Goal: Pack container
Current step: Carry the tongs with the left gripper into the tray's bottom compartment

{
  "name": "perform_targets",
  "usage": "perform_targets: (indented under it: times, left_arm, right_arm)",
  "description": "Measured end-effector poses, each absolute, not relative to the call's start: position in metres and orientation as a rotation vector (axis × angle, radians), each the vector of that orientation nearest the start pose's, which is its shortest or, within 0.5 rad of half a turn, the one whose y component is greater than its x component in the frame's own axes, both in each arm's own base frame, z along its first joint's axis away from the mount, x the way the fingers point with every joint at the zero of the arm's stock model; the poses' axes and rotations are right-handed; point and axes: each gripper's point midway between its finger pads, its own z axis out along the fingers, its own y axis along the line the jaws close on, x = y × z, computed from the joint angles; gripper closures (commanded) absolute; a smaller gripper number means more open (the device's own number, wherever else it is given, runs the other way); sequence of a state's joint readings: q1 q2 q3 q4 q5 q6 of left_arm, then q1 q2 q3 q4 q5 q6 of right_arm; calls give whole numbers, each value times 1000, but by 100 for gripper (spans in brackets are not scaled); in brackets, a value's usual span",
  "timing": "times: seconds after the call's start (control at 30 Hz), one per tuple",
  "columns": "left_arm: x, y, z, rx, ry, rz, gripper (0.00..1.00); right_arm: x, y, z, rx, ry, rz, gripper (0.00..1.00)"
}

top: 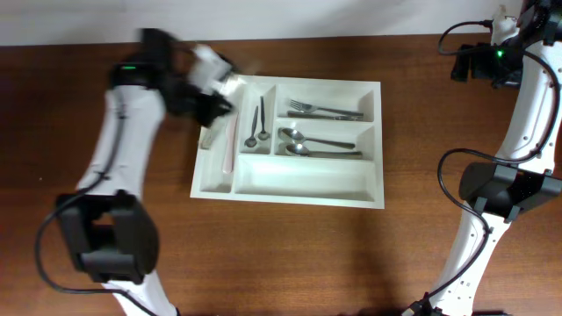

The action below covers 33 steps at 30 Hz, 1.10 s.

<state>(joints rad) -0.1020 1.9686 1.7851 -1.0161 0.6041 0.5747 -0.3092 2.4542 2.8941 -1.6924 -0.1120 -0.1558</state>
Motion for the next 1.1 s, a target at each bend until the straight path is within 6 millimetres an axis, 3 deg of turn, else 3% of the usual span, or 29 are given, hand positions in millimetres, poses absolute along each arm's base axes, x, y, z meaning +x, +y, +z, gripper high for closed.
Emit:
perform_targets:
  times: [0.1,0.23,0.37,0.5,0.7,0.97,1.1]
  left_arm:
    - [410,-199,157,1349,2308,-534,98]
    - [372,-259,147,1737,2122,-378,98]
    - [348,-286,142,1933,1999,-284,98]
    - [336,-286,130,2022,2006,-258,98]
    - [334,-284,99,2091,2056,-251,98]
    - [328,-278,93,2122,2089,-254,98]
    - [320,-272,78,2166,2142,-278,98]
  right_arm:
    - [479,-133,207,189,2800,50,1]
    - [479,-133,207,189,2800,49,1]
    - [479,-133,207,189,2800,49,1]
    - [479,-133,207,189,2800,50,1]
    - [479,-133,207,189,2800,49,1]
    - [479,-133,207,189,2800,49,1]
    - [479,-133,207,189,2800,49,1]
